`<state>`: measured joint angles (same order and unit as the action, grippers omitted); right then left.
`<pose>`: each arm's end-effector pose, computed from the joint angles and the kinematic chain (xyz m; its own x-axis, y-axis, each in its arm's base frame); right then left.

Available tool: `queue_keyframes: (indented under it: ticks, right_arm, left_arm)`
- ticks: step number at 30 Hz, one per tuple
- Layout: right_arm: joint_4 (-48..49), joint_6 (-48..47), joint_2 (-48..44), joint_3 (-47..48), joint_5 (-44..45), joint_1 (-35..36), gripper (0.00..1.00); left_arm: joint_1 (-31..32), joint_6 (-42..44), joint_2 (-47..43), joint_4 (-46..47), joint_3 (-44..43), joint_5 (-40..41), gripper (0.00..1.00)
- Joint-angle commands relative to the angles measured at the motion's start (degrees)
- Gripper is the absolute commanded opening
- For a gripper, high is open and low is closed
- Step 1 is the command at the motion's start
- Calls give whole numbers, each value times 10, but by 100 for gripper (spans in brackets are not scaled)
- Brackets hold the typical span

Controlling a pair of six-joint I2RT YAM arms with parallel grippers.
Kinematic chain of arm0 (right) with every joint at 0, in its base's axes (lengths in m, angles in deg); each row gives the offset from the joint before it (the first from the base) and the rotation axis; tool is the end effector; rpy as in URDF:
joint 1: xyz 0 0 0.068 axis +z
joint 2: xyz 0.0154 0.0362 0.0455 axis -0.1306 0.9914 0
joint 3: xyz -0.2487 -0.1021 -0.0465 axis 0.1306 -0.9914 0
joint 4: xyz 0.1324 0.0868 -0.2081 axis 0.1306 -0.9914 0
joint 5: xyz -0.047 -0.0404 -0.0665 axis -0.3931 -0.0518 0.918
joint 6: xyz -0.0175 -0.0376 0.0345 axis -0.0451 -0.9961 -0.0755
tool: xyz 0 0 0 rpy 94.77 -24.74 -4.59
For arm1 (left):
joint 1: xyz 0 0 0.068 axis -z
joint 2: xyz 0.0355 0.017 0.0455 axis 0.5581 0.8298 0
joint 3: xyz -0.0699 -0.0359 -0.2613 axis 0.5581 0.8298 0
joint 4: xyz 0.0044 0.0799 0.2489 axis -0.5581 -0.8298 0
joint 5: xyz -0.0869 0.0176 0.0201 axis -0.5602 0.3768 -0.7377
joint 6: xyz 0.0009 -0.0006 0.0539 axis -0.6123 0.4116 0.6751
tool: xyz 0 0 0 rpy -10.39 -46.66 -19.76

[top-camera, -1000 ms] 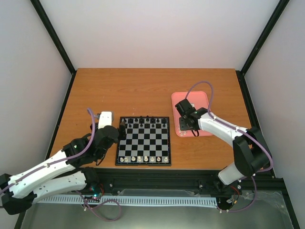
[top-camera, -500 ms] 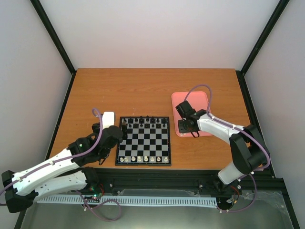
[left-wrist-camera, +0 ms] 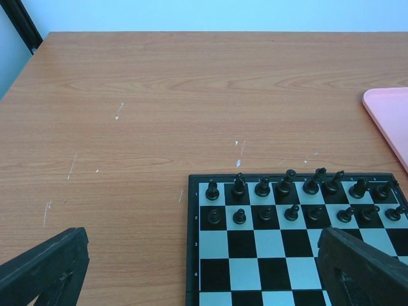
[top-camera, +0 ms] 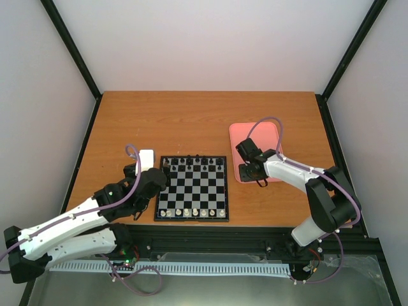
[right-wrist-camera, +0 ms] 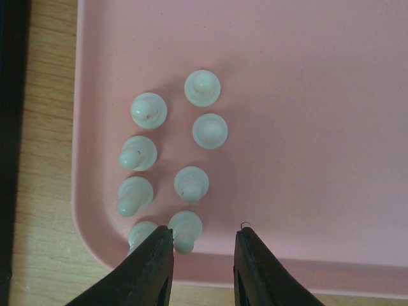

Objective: Set up the chess pieces on the board
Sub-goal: Pick up the chess piece from the storage box.

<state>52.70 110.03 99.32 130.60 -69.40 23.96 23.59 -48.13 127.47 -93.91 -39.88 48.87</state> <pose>0.2408 0.1403 0.1695 -0.9315 -0.1395 -0.3360 -0.1349 0.9902 -0.0371 0.1046 -0.1145 0.2863 -0.4560 -0.0457 -0.8888 -0.0253 0.9989 -0.0383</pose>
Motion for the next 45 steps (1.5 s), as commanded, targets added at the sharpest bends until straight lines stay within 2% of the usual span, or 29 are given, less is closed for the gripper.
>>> queue_keyframes:
  ticks: [1, 14, 19, 24, 38, 42, 45]
  right_arm:
    - [16, -3, 7, -7, 3, -6, 32]
    - [35, -16, 42, 8, -7, -14, 29]
    - [34, -18, 51, 16, -13, -16, 16]
    - [23, -20, 38, 21, -15, -16, 11]
    - [-78, -39, -73, 62, -53, -13, 11]
    - [-90, -38, -97, 77, -55, 15, 11]
    - [-90, -35, -94, 101, -60, 61, 11]
  left_arm:
    - [-3, -10, 4, 9, -3, 12, 100]
    - [-3, -12, -1, 6, -1, 15, 100]
    - [-3, -12, 3, 6, 0, 17, 100]
    - [-3, -12, 3, 6, 0, 18, 100]
    - [-3, -14, 1, 1, -3, 22, 100]
    - [-3, -22, -5, -13, -10, 31, 100]
    - [-3, -37, -16, -31, -18, 44, 100]
